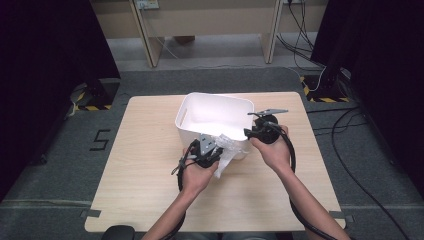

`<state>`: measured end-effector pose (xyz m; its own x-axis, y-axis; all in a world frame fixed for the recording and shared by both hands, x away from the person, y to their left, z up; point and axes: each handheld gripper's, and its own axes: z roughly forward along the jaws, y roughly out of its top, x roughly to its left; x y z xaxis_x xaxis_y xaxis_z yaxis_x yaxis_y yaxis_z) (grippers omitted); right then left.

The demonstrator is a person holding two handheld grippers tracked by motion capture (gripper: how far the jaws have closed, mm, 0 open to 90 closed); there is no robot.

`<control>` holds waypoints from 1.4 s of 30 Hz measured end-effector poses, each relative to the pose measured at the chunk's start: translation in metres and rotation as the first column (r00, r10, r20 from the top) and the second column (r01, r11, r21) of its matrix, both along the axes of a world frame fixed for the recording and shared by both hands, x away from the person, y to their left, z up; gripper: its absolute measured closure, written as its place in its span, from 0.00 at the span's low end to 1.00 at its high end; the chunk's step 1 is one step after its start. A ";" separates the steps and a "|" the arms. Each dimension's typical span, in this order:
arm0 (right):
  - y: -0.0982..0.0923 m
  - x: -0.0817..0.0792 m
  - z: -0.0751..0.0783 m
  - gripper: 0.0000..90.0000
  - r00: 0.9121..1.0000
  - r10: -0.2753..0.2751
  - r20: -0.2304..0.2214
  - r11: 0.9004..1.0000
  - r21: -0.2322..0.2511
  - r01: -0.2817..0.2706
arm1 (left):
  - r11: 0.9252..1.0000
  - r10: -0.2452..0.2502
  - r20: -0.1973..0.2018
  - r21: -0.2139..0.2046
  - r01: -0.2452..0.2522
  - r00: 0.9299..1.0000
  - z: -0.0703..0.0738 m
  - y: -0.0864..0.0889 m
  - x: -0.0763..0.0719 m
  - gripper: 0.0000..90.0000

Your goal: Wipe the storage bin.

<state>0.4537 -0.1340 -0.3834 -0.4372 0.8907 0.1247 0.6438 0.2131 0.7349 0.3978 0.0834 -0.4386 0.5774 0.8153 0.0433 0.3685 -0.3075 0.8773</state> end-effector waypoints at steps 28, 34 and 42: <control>0.000 0.000 0.000 0.72 1.000 0.000 0.007 1.000 -0.004 0.000 | 1.000 -0.013 -0.034 0.023 0.014 0.999 -0.023 -0.009 0.002 0.84; 0.000 0.000 0.000 0.72 1.000 -0.001 0.005 1.000 0.000 0.001 | 1.000 -0.013 -0.042 0.026 0.014 0.999 -0.027 -0.011 0.003 0.84; 0.000 0.000 0.000 0.72 1.000 -0.001 0.005 1.000 0.002 0.001 | 0.999 -0.016 -0.058 0.035 0.018 0.998 -0.034 -0.013 0.004 0.84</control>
<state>0.4536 -0.1338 -0.3837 -0.4365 0.8910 0.1246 0.6408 0.2107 0.7383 0.4023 0.0706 -0.4730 0.5933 0.8040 0.0386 0.4126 -0.3449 0.8431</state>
